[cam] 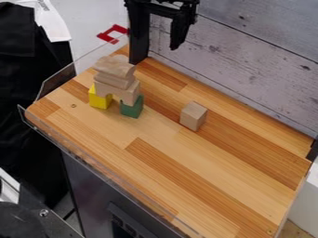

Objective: Put down the rectangular cube on the side of the table from the tower

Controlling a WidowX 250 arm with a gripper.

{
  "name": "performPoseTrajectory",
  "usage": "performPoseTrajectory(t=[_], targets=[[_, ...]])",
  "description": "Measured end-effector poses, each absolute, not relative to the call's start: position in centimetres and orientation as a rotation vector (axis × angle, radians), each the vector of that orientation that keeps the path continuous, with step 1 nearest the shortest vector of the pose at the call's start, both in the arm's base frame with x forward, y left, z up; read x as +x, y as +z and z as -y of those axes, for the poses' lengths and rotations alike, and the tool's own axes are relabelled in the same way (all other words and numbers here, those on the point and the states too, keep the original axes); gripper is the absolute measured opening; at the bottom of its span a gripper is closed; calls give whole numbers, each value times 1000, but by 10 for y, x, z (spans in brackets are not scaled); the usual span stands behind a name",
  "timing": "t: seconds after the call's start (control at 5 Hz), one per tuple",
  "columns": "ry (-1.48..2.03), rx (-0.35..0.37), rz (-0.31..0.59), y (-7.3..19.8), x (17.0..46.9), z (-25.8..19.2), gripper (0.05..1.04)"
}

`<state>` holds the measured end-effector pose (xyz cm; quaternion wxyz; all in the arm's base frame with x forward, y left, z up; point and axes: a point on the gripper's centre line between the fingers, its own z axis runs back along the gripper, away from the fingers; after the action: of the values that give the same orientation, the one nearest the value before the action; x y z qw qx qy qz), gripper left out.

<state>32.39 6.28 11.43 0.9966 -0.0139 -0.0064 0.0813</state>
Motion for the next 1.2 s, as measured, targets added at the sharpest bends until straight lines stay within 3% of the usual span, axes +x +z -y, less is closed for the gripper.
performPoseTrajectory(t=[0.2, 0.8, 1.2], targets=[[162, -33, -25, 103, 322, -62, 1001], [684, 14, -43, 100, 314, -81, 1001], [1078, -59, -47, 105, 305, -105, 1001]])
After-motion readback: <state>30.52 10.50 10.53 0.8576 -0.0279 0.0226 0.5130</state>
